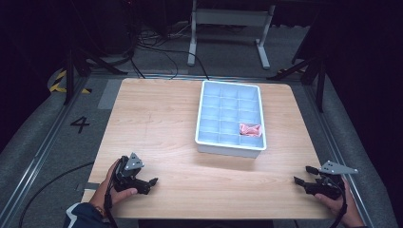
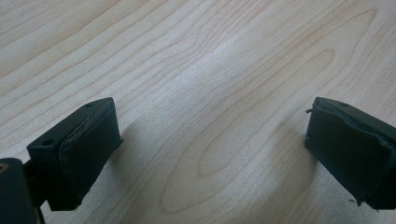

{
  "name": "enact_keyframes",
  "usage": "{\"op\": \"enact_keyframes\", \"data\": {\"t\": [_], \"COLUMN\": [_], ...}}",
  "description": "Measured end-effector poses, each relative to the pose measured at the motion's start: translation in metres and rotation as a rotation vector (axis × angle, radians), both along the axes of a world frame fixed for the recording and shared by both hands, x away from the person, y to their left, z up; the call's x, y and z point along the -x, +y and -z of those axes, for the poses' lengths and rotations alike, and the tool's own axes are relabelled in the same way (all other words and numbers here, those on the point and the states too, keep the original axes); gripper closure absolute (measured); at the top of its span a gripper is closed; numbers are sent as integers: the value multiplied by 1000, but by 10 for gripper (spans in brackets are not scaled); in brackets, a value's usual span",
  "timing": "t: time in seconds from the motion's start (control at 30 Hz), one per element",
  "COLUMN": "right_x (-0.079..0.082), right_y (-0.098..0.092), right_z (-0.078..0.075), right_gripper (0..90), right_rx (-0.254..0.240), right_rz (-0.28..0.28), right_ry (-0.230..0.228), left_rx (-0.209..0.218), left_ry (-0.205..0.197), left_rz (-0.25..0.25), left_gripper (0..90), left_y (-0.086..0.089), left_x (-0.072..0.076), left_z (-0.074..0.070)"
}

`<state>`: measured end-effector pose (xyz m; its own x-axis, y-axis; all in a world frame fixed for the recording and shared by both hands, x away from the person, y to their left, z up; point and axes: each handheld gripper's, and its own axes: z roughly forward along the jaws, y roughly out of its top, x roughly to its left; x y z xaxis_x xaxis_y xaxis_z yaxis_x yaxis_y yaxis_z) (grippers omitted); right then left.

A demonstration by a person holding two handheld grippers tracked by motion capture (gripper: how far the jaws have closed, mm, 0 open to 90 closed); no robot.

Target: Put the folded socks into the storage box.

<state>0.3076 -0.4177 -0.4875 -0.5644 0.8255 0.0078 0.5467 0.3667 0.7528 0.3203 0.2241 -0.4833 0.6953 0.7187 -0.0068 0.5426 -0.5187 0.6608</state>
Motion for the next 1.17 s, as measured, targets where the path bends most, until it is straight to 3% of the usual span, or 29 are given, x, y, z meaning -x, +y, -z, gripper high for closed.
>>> {"op": "enact_keyframes", "data": {"t": [0.7, 1.17], "right_x": [-1, -3], "right_y": [1, 3], "right_z": [0, 0], "right_gripper": [272, 261], "right_rx": [1, 0], "right_rz": [47, 78], "right_ry": [1, 4], "left_rx": [-4, -6], "left_ry": [2, 8], "left_rz": [12, -20], "left_gripper": [12, 3], "left_y": [0, 1], "left_x": [-3, -8], "left_z": [0, 0]}}
